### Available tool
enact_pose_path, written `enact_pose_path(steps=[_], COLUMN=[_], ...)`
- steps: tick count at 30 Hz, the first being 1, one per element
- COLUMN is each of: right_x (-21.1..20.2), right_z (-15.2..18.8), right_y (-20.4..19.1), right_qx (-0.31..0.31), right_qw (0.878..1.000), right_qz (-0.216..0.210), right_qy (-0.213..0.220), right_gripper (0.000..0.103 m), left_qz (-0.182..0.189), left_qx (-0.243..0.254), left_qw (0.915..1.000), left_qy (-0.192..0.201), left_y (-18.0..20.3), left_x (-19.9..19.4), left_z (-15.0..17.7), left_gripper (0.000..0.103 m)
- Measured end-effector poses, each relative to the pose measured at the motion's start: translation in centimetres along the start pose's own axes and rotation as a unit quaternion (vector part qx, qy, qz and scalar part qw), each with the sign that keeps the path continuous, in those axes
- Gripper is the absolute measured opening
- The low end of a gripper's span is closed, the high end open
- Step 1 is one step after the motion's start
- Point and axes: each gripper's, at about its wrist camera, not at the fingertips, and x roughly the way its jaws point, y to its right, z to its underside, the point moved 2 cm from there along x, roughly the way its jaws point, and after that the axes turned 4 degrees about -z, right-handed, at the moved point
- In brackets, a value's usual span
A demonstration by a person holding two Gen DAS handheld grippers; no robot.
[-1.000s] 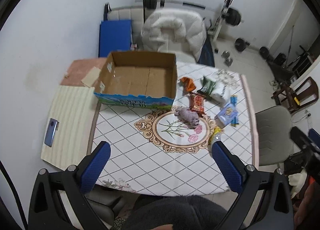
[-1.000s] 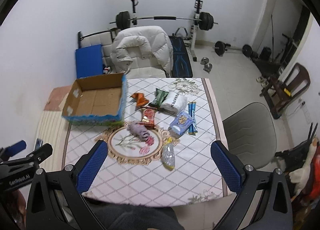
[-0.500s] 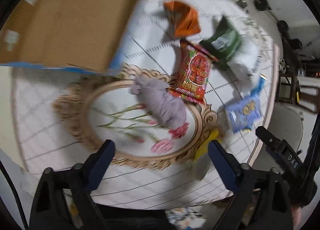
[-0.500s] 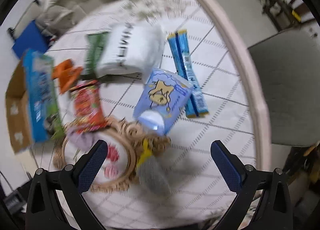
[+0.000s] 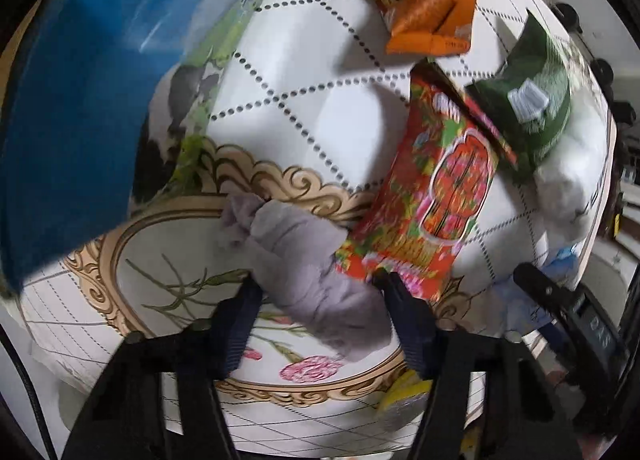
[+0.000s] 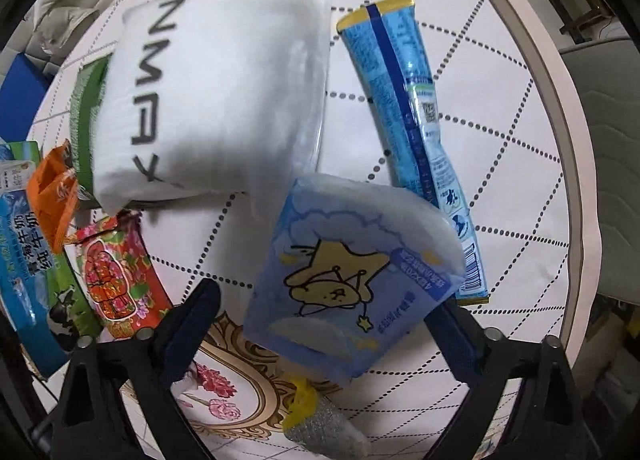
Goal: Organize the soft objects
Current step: 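Grasp the lavender cloth with the left tool while the right tool grasps the blue tissue pack, then carry both items over the box and release them inside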
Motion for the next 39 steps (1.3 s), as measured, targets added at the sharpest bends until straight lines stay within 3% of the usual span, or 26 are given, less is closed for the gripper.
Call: enact_pose_path(steps=[2,7,13,16,19,21,25,30,32,36,39], right_x=[0.7,2.6,5.0,6.4,6.8,6.6,6.2,4.0,2.1,-3.8,-9.8], right_z=[0.4,2.2,2.3,1.8,1.2,2.1,4.4,8.0,9.8,11.1,11.4], right_y=[0.0,0.4,0.1,-0.1,0.6,1.0,1.0,-2.3,-4.9,-13.9,-20.1], right_qx=[-0.009,-0.039,-0.054,-0.047,-0.045,-0.051,-0.080,-0.143,-0.174,-0.232,-0.275], right_qw=[1.000,0.998,0.997,0.997,0.998,0.998,0.996,0.990,0.984,0.968,0.953], right_qz=[0.010,0.022,0.050,0.053,0.048,0.042,0.023,-0.017,-0.038,-0.089,-0.126], right_qy=[-0.010,-0.032,-0.024,-0.020,-0.016,-0.020,-0.013,0.005,0.015,0.030,0.034], right_gripper=[0.085,0.070,0.070,0.070,0.050,0.049,0.047,0.047,0.047,0.047,0.047], left_qz=[-0.007,-0.031,-0.030,-0.023,-0.016,-0.024,-0.026,0.008,0.026,0.041,0.037], left_qx=[0.009,0.049,0.061,0.068,0.072,0.081,0.105,0.112,0.106,0.098,0.083], left_qw=[0.9999,0.9983,0.9973,0.9968,0.9965,0.9952,0.9915,0.9868,0.9834,0.9772,0.9753], left_qy=[0.002,0.006,0.028,0.036,0.040,0.049,0.072,0.116,0.145,0.184,0.201], left_y=[-0.3,-1.6,-1.3,-1.3,-2.0,-2.5,-3.9,-7.2,-9.1,-11.2,-13.2], left_x=[0.3,1.8,3.4,4.4,4.7,5.0,3.1,-4.0,-7.9,-13.8,-15.6], left_z=[1.3,4.8,5.1,5.6,8.3,10.9,16.5,20.6,20.2,16.4,10.8], left_gripper=[0.046,0.046,0.053,0.039,0.035,0.035,0.035,0.035,0.035,0.035,0.035])
